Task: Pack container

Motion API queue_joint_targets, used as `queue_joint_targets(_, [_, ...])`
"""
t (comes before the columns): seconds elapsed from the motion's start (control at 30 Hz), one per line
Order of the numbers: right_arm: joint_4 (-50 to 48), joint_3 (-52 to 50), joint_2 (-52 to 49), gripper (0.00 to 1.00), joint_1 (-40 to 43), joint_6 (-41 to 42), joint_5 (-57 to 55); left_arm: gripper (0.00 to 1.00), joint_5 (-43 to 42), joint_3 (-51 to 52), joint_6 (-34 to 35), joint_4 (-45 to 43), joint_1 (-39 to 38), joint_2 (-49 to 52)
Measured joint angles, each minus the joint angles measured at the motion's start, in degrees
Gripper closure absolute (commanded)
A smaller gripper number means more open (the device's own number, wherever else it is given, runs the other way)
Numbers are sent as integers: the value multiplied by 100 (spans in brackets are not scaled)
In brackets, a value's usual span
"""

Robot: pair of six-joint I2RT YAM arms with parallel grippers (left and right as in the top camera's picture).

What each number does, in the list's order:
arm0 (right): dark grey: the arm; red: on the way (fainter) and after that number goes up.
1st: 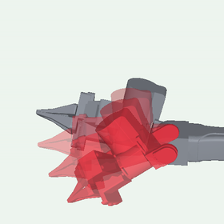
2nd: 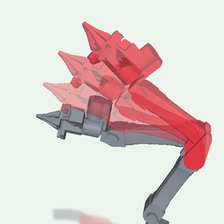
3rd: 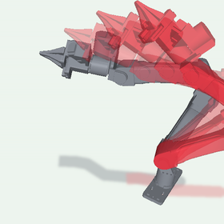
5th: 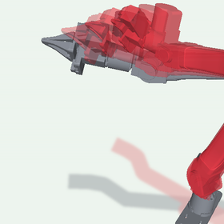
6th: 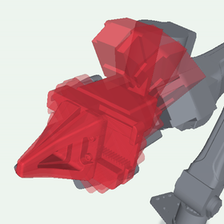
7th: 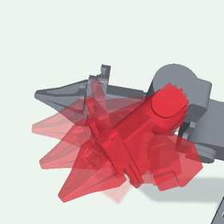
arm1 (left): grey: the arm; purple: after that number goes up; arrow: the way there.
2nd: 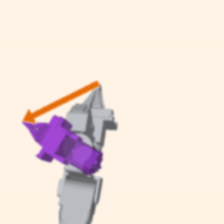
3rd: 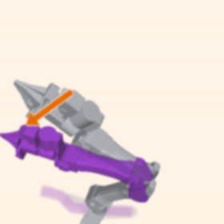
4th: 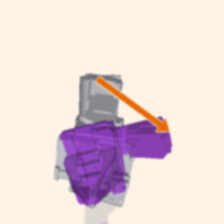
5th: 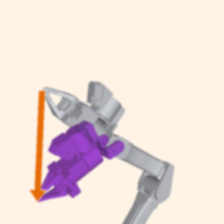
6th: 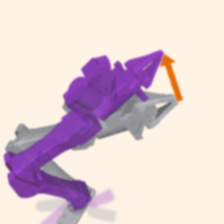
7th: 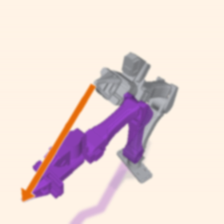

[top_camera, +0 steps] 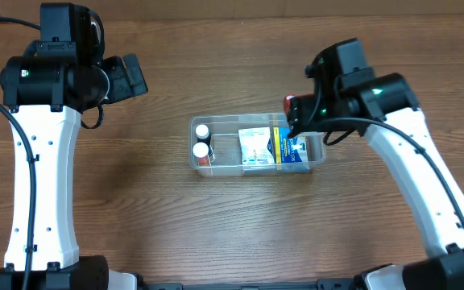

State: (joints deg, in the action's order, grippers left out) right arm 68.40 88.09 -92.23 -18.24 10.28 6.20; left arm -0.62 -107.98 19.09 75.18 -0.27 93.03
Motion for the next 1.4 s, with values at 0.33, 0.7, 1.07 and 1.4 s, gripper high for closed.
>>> queue_joint_targets(0.33, [-492,-728,-739,25,-9,216,-13,0,0,0,0,0,0,0])
queue_joint_targets(0.7, [-866,-857,-1115,0,-9,289,-31,0,0,0,-2,0,0,0])
queue_joint_targets(1.07, [-1270,-581,-546,0,227,372,-629,0,2,0,-2,61,0,0])
queue_joint_targets(1.4, [-1919,-409,-149,0,1482,400,-855,0,33,0,-122,9,0,0])
